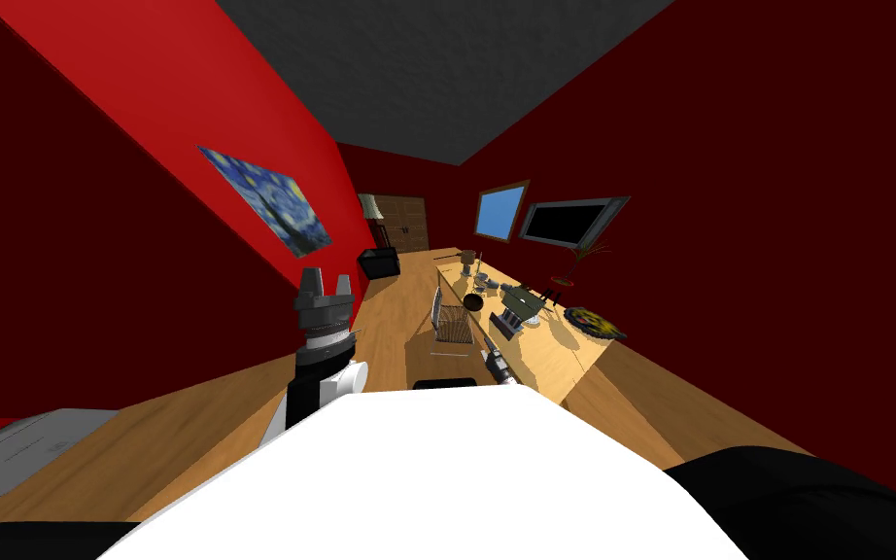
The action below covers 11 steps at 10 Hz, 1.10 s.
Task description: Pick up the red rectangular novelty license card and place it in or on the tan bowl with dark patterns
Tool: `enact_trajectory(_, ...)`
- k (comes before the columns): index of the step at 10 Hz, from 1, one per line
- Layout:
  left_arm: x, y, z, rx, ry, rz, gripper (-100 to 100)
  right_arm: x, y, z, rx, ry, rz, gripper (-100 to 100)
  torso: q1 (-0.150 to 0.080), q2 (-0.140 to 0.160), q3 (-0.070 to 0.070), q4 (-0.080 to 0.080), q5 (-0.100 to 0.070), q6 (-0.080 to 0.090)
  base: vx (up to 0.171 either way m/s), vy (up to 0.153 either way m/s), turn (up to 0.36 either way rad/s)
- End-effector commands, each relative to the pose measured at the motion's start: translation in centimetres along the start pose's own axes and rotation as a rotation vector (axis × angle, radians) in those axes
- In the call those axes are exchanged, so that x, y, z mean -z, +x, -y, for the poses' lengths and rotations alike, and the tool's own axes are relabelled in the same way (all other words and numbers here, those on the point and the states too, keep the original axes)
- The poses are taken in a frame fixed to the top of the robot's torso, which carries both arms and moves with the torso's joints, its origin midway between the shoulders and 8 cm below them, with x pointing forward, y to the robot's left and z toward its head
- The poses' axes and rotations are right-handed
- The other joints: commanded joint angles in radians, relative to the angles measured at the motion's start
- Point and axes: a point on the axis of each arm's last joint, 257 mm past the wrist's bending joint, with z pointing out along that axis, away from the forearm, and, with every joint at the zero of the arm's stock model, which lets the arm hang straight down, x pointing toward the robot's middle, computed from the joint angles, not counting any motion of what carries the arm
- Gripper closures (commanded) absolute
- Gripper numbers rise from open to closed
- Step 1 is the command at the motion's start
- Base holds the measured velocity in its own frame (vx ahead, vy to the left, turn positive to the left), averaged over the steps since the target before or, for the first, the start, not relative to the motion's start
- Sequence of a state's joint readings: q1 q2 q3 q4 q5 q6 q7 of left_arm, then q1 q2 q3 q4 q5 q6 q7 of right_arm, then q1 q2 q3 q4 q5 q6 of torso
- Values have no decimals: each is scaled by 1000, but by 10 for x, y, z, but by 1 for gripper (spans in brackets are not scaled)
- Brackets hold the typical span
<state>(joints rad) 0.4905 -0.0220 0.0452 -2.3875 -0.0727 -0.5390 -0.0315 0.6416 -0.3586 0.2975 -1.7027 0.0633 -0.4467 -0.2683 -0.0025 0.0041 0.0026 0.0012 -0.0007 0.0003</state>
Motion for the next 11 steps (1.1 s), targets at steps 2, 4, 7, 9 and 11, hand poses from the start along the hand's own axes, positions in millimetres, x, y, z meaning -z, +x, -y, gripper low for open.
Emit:
enact_trajectory(2,0,0,0,0,0,0,0,22,11,38,-16,82,-32,-100,1,-2,-1,0,0,0,-34,-4,63)
enact_trajectory(4,0,0,0,0,0,0,0,47,17,77,-28,176,-54,-100,1,-1,-1,0,0,0,-58,-20,140)
enact_trajectory(7,0,0,0,0,0,0,0,73,23,107,-37,254,-78,-100,1,-2,-1,0,0,0,-43,-12,70)
enact_trajectory(9,0,0,0,0,0,0,0,82,19,122,-36,290,-70,-100,0,-2,-1,0,0,0,-34,-15,47)
enact_trajectory(11,0,0,0,0,0,0,0,108,24,145,-41,357,-97,-100,1,-4,-2,-1,0,0,-16,-7,85)
